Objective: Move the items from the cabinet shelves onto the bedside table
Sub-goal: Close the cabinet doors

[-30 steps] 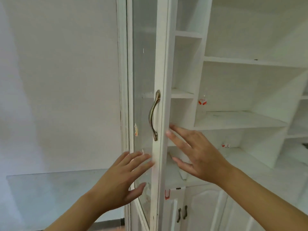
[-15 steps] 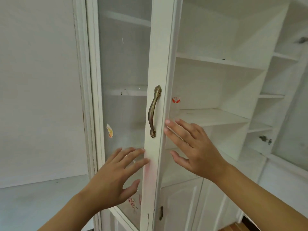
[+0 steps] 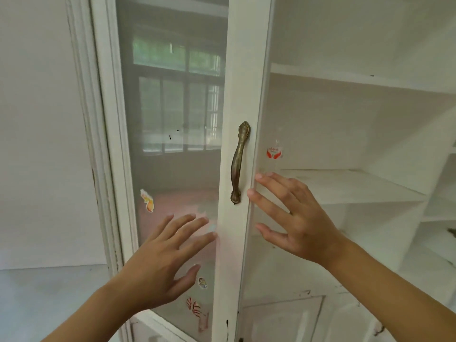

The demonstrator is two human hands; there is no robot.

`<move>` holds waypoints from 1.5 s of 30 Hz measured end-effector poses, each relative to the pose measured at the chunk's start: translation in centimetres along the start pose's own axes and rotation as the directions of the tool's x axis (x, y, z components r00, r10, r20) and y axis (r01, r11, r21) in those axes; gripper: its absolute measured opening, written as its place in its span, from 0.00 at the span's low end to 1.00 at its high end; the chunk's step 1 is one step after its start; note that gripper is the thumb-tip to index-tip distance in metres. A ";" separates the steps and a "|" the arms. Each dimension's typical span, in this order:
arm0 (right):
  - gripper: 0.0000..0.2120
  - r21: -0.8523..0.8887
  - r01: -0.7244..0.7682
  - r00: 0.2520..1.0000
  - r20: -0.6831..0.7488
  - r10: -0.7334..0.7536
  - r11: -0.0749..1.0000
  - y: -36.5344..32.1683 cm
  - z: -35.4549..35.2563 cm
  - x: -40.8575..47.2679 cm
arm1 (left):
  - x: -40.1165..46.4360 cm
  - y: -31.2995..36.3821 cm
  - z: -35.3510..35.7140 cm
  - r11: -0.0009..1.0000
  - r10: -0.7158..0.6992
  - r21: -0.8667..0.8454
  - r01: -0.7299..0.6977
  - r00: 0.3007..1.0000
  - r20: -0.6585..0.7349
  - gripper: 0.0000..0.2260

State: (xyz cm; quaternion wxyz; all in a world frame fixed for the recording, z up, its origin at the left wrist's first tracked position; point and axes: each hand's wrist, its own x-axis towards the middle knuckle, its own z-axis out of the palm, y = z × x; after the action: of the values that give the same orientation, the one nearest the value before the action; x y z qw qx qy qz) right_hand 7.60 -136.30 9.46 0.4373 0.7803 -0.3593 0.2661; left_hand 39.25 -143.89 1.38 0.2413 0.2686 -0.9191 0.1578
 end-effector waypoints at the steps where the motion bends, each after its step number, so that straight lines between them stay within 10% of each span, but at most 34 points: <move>1: 0.28 0.017 0.003 1.000 0.002 -0.003 1.000 0.9 0.6 -0.2 | 0.7 -0.1 0.3 1.000 -0.008 0.013 0.008 1.000 0.004 0.27; 45: 0.42 0.002 -0.144 0.986 0.084 0.143 0.990 12.7 16.7 -1.0 | 11.5 -12.6 8.1 0.963 0.111 0.262 -0.066 0.980 -0.163 0.19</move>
State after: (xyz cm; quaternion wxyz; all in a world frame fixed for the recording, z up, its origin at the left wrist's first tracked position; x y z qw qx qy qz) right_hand -1.35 -155.13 7.04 0.3986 0.7644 -0.4316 0.2655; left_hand 35.02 -162.25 2.78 0.2775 0.2410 -0.8773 0.3085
